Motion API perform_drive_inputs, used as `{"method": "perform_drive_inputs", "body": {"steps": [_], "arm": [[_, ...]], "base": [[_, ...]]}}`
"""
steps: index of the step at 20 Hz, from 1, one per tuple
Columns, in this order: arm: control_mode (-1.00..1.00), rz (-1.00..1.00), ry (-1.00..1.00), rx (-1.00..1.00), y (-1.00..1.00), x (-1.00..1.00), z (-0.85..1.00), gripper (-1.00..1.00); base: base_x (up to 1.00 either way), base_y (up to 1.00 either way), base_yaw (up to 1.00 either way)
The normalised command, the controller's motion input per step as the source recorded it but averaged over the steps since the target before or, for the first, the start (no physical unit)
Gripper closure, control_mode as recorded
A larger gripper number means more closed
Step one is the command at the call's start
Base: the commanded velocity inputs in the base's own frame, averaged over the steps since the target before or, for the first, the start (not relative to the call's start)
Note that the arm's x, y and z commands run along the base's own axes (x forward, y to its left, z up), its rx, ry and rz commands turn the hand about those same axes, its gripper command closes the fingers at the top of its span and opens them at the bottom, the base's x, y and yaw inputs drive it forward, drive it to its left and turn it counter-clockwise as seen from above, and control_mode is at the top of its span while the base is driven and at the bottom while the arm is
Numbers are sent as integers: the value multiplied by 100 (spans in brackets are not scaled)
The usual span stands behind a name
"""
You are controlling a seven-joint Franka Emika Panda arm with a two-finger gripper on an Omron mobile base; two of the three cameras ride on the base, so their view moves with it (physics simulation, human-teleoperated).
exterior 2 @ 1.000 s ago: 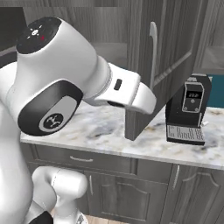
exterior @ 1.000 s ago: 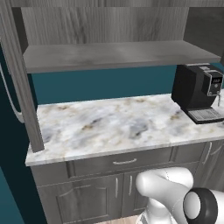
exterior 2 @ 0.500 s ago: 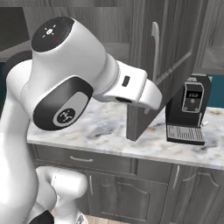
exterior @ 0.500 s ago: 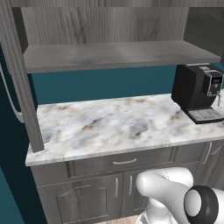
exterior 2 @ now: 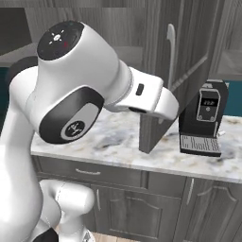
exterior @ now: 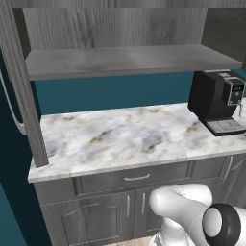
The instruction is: Close all open cabinet doors.
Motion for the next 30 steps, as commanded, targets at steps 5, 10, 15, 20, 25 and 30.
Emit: {"method": "perform_drive_inputs", "body": {"steps": [5,10,15,20,25,30], "arm": [[-100,5,-23,0,53,45,0,-100],[-100,8,-30,1,59,38,0,-100],[-100,8,-17,2,32,52,3,-100],[-100,8,-1,0,14,72,19,-100],[-100,3,9,0,1,72,35,-100],[-100,7,1,0,17,75,8,-100]], "base": [[0,0,0],[0,0,0],[0,0,0],[0,0,0],[0,0,0],[0,0,0]]}}
